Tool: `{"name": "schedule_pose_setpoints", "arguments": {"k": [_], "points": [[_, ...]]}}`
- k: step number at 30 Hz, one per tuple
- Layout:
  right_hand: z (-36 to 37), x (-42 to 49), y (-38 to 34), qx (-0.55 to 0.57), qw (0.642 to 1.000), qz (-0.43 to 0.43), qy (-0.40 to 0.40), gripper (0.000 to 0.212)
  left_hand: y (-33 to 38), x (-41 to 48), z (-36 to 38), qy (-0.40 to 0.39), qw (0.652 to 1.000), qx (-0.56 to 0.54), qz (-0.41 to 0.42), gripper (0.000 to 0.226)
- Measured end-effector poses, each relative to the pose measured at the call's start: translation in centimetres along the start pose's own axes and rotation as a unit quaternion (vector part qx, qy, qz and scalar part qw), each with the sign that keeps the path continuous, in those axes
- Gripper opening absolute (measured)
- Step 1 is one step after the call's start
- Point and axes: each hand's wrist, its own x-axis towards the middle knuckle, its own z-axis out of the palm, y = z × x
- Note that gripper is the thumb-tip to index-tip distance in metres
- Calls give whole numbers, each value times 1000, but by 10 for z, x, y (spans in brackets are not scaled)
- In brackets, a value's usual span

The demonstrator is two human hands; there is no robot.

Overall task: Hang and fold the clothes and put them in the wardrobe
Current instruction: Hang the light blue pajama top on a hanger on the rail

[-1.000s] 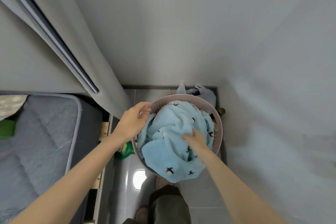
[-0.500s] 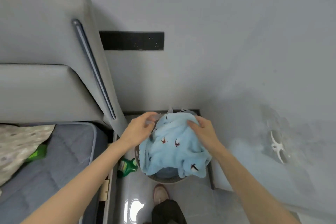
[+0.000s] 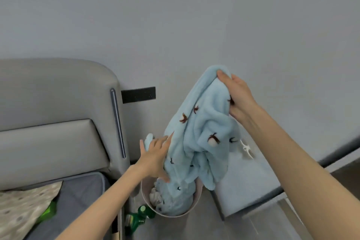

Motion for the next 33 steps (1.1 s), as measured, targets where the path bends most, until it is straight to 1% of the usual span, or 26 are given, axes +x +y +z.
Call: {"name": "schedule_pose_setpoints", "arguments": {"k": [1, 3, 4, 7, 8, 10, 12, 14, 16, 18, 19, 20, 21, 22, 23, 25, 26, 28, 29, 30, 33], "points": [[-3, -8, -10, 11, 1000, -4, 4, 13, 3, -5, -5, 31, 999, 18, 0, 128], [-11, -24, -26, 22, 1000, -15, 8, 13, 8, -14, -16, 103, 994, 26, 7, 106], [-16, -33, -31, 20, 1000, -19, 9, 13, 10, -19, -22, 131, 991, 11, 10, 93], [-33, -57, -39, -6, 1000, -23, 4, 12, 18, -34, -38, 178, 983, -37, 8, 46], [-39, -65, -40, -30, 999, -22, 5, 12, 25, -39, -44, 198, 979, -54, 4, 37], [-52, -81, -36, -118, 992, -28, 24, 12, 46, -48, -61, 227, 969, -101, 0, 27], [-69, -100, -26, -216, 974, -53, 41, 11, 76, -55, -78, 242, 964, -113, 9, 19], [-88, -123, -14, -298, 951, -73, 31, 11, 110, -63, -91, 255, 960, -115, 20, 11], [-110, -150, -3, -372, 926, -64, -9, 21, 145, -72, -100, 274, 949, -155, 26, 11], [-134, -181, 5, -427, 901, -42, -68, 46, 183, -84, -105, 287, 937, -197, 27, 14], [-146, -196, 8, -446, 890, -35, -94, 60, 204, -90, -108, 293, 933, -208, 35, 20], [-155, -211, 10, -458, 881, -35, -114, 69, 225, -96, -110, 296, 928, -220, 47, 25], [-162, -226, 12, -464, 876, -48, -118, 72, 247, -103, -111, 293, 925, -236, 61, 28], [-169, -239, 13, -464, 877, -72, -104, 68, 269, -111, -111, 285, 921, -255, 76, 29], [-176, -250, 14, -452, 883, -101, -75, 56, 290, -119, -111, 274, 917, -274, 94, 27], [-192, -270, 9, -404, 903, -147, -4, 21, 327, -132, -111, 262, 915, -275, 135, 22], [-203, -278, 4, -382, 911, -155, 20, 8, 342, -139, -110, 264, 915, -261, 155, 21], [-223, -293, -13, -344, 923, -160, 61, 14, 362, -145, -110, 270, 909, -266, 174, 20], [-233, -300, -25, -320, 929, -163, 86, 17, 368, -146, -109, 265, 901, -294, 178, 18], [-240, -306, -37, -295, 934, -169, 110, 17, 371, -146, -107, 254, 890, -331, 185, 22], [-255, -317, -74, -246, 937, -186, 165, 17, 378, -148, -94, 190, 849, -438, 225, 52]]}}
